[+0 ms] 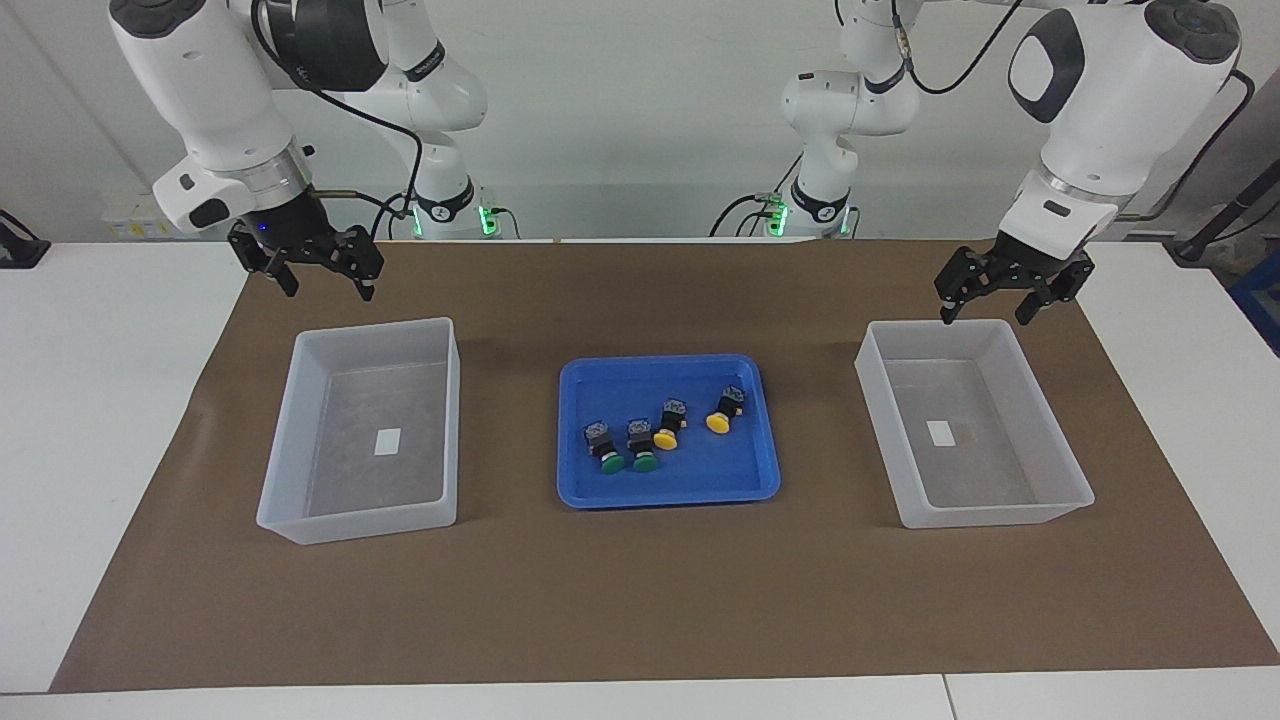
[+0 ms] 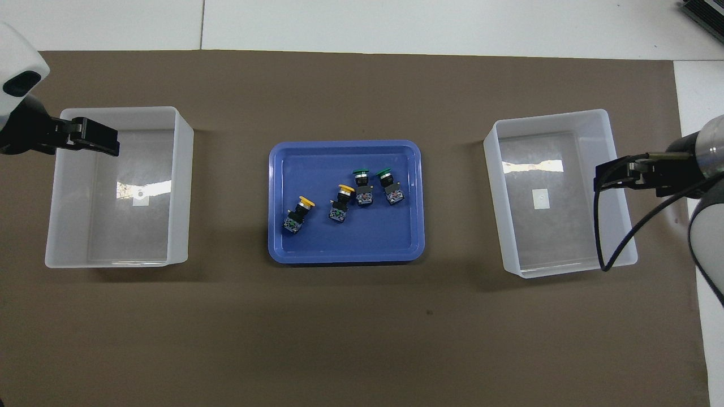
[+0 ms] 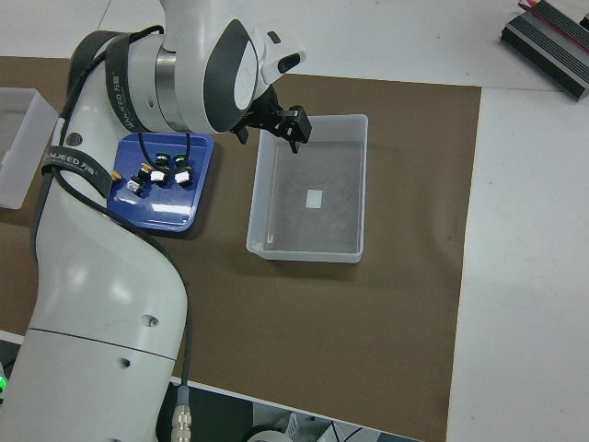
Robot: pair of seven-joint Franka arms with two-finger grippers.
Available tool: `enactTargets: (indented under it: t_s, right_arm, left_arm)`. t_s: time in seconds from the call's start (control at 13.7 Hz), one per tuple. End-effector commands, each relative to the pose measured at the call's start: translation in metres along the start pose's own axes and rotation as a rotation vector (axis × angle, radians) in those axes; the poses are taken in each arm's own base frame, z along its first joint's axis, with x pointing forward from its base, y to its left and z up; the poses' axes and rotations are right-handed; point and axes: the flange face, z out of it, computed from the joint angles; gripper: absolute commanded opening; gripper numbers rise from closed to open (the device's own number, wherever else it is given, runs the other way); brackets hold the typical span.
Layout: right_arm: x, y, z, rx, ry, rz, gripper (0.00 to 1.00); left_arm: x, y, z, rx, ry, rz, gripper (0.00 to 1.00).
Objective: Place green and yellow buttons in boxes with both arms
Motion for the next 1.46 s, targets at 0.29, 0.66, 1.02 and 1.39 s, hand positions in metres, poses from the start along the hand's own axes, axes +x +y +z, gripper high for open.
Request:
enactTargets:
  t_s: [0.29, 0.66, 1.02, 1.39]
  right_arm:
    - [-0.005, 0.000, -0.002, 0.003, 0.005, -0.012, 1.00]
    - [-0.004, 0.008, -0.002, 0.003, 0.005, 0.004, 1.00]
    - [-0.005, 0.003, -0.001, 0.002, 0.001, -0.007, 1.00]
    - [-0.011, -0.030, -0.005, -0.009, 0.003, -0.003, 1.00]
  left_arm:
    - [-0.007, 0.003, -0.001, 0.006, -0.005, 0.004, 1.00]
    - [-0.003, 0.067, 0.024, 0.012, -0.044, 0.035, 1.00]
    - [0.003, 0.137, 0.085, 0.009, -0.016, 0.021, 1.00]
    - [-0.007, 0.169, 0.150, -0.005, 0.033, 0.068, 1.00]
